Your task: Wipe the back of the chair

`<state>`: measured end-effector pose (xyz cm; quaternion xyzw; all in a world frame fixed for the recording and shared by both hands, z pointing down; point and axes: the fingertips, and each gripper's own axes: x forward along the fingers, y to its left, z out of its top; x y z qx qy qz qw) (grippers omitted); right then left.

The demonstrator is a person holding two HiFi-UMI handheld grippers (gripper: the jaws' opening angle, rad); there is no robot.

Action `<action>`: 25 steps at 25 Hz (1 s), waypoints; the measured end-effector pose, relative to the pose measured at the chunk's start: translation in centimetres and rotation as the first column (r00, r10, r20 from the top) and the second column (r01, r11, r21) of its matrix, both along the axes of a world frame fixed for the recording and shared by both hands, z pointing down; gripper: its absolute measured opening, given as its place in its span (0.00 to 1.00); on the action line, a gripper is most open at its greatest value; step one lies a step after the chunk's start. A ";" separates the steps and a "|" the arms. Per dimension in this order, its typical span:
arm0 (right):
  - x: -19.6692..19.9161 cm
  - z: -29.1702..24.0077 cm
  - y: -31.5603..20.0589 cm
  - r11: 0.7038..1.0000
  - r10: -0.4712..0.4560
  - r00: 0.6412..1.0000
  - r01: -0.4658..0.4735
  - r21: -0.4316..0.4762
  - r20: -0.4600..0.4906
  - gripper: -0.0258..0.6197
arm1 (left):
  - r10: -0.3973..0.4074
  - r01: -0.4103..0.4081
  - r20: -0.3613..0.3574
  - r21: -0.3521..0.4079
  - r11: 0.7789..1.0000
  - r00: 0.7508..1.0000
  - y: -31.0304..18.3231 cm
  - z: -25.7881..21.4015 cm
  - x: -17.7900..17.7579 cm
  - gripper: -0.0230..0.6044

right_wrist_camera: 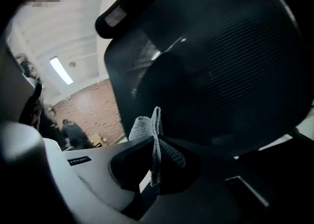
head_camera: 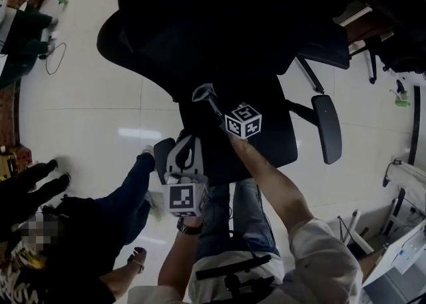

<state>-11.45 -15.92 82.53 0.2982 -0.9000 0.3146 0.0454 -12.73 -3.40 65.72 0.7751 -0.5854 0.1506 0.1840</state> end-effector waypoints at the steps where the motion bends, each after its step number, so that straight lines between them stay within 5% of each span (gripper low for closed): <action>1: 2.5 1.1 -1.2 0.997 0.073 0.997 -0.073 -0.025 -0.002 0.08 | -0.008 0.008 0.002 0.003 1.000 1.000 0.1 0.4 -0.1 0.05; 3: 9.2 3.8 -3.6 0.969 0.237 0.971 -0.239 -0.066 -0.035 0.08 | -0.025 0.025 -0.004 -0.001 1.000 1.000 0.5 1.4 0.0 0.05; 6: 20.1 7.9 -6.2 0.879 0.459 0.882 -0.469 -0.090 -0.112 0.08 | -0.044 0.043 -0.017 -0.018 0.999 0.999 1.2 3.4 0.4 0.05; 9: 24.7 9.9 -7.6 0.823 0.546 0.826 -0.560 -0.097 -0.140 0.08 | -0.066 0.065 -0.026 -0.039 0.997 0.997 2.2 5.0 -0.1 0.05; 12: 18.4 10.1 -7.3 0.887 0.437 0.893 -0.448 -0.113 -0.109 0.08 | -0.080 0.079 -0.025 -0.058 0.995 0.996 3.4 5.5 -0.7 0.05; 15: 5.9 10.2 -3.4 0.977 0.153 0.986 -0.160 -0.142 -0.061 0.08 | -0.077 0.075 -0.017 -0.060 0.995 0.997 4.2 5.0 -0.3 0.05; 17: -1.2 8.5 -0.4 0.989 -0.049 0.998 0.044 -0.142 -0.028 0.08 | -0.061 0.059 -0.028 -0.046 0.997 0.998 3.9 3.4 0.4 0.05; 20: -8.9 3.4 4.0 0.962 -0.230 0.971 0.238 -0.136 0.071 0.08 | -0.090 0.089 -0.041 -0.026 0.996 0.995 4.2 -1.3 -0.7 0.05; 22: -9.8 -1.6 5.0 0.965 -0.225 0.966 0.239 -0.107 0.127 0.08 | -0.112 0.112 -0.040 -0.014 0.994 0.993 4.6 -4.1 -1.9 0.05; 25: -1.6 -10.7 5.3 0.994 -0.088 0.983 0.097 -0.045 0.162 0.08 | -0.095 0.098 -0.087 0.037 0.994 0.992 2.9 -8.7 0.0 0.05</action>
